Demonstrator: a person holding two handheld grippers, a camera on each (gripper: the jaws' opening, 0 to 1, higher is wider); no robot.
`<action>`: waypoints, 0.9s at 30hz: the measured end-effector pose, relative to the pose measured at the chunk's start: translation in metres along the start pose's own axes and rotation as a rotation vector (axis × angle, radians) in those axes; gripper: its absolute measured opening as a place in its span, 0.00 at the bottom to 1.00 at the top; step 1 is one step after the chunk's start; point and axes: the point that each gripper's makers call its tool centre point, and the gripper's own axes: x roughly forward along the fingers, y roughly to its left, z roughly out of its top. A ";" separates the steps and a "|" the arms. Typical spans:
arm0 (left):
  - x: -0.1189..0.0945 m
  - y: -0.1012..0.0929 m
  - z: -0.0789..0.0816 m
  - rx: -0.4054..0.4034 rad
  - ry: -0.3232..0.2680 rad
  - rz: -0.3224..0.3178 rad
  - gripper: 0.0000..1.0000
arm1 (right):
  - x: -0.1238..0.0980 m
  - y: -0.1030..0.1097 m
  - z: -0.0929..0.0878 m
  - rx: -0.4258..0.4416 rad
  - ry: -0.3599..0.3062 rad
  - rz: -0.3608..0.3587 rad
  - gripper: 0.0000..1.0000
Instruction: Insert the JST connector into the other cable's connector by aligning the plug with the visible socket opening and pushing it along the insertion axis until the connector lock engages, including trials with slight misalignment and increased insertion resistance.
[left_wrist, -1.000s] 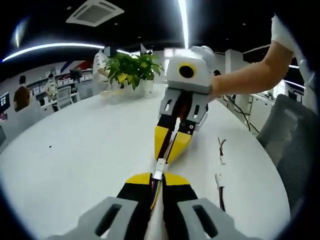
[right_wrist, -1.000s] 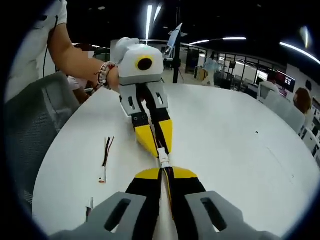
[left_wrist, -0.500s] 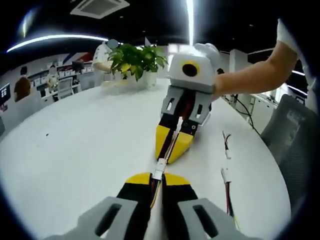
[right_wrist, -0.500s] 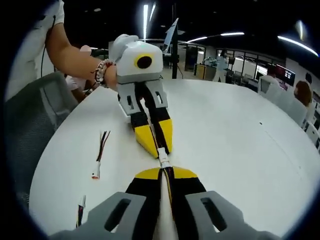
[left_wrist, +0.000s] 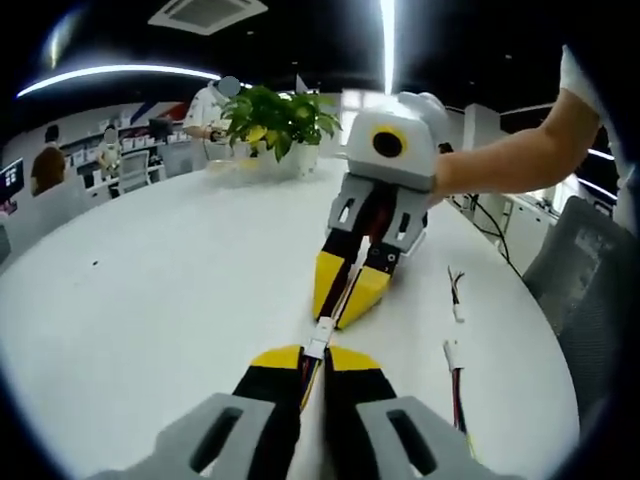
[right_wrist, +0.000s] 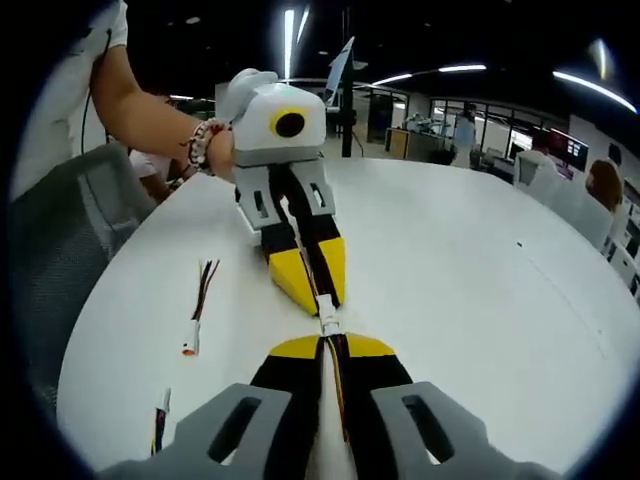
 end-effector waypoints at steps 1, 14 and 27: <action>0.000 0.000 0.000 0.000 0.000 0.001 0.01 | 0.000 0.000 0.000 -0.001 0.002 0.000 0.05; -0.002 0.000 0.001 -0.007 0.000 0.000 0.11 | 0.000 0.000 0.002 0.025 0.009 -0.015 0.15; -0.035 -0.002 0.029 -0.051 -0.086 0.048 0.29 | -0.037 0.006 0.023 0.021 -0.013 -0.079 0.14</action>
